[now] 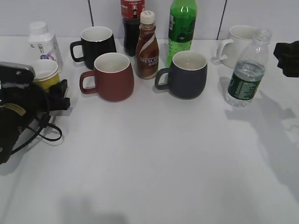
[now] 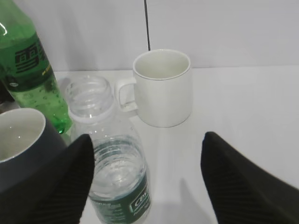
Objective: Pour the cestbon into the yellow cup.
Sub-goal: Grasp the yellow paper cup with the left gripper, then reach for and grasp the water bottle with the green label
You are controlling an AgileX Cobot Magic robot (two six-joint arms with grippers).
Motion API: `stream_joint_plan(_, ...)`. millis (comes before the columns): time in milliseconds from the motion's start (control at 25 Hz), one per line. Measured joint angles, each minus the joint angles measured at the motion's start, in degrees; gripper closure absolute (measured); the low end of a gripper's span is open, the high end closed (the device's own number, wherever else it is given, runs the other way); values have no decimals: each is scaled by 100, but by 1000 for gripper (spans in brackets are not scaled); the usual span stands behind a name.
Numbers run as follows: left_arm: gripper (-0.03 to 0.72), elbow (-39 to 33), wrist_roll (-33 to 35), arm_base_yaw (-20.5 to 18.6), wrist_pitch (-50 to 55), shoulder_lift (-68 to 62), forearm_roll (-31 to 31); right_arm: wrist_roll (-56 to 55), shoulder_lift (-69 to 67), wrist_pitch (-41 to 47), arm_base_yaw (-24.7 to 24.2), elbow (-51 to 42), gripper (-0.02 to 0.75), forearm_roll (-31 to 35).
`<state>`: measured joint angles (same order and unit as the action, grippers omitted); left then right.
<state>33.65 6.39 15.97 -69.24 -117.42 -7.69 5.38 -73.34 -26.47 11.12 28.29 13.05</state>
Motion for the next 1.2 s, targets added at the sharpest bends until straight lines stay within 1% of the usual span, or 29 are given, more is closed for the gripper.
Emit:
stream_joint_plan(160, 244, 11, 0, 0, 0, 0, -15, -10, 0, 128, 0, 0, 204, -261)
stream_joint_plan(240, 280, 11, 0, 0, 0, 0, -15, -118, 0, 234, 0, 0, 204, -491)
stream_joint_plan(400, 294, -52, 0, 0, 0, 37, -18, -588, 0, 193, 0, -193, 204, -1102)
stream_joint_plan(480, 296, -221, 0, 9, 1, 169, -18, -716, 0, -70, 0, -436, 204, -1305)
stream_joint_plan(640, 299, -652, 0, 9, 2, 532, 55, -790, -151, -993, 0, -890, 204, -1570)
stream_joint_plan(720, 300, -816, 0, 9, 2, 712, 293, -798, -454, -1448, 0, -935, 188, -1723)
stream_joint_plan(840, 300, -1004, 0, 9, -4, 892, 999, -804, -1075, -1987, 1, -944, 108, -1776)
stream_joint_plan(920, 300, -1074, 0, 9, -8, 941, 1414, -804, -1502, -2360, 1, -944, 77, -1787)
stream_joint_plan(1040, 300, -1092, -114, 9, -2, 945, 1991, -804, -2168, -3082, 1, -902, 59, -1801)
stream_joint_plan(1200, 300, -1092, -549, 9, -2, 945, 2670, -837, -2821, -3386, 1, -558, 58, -1801)
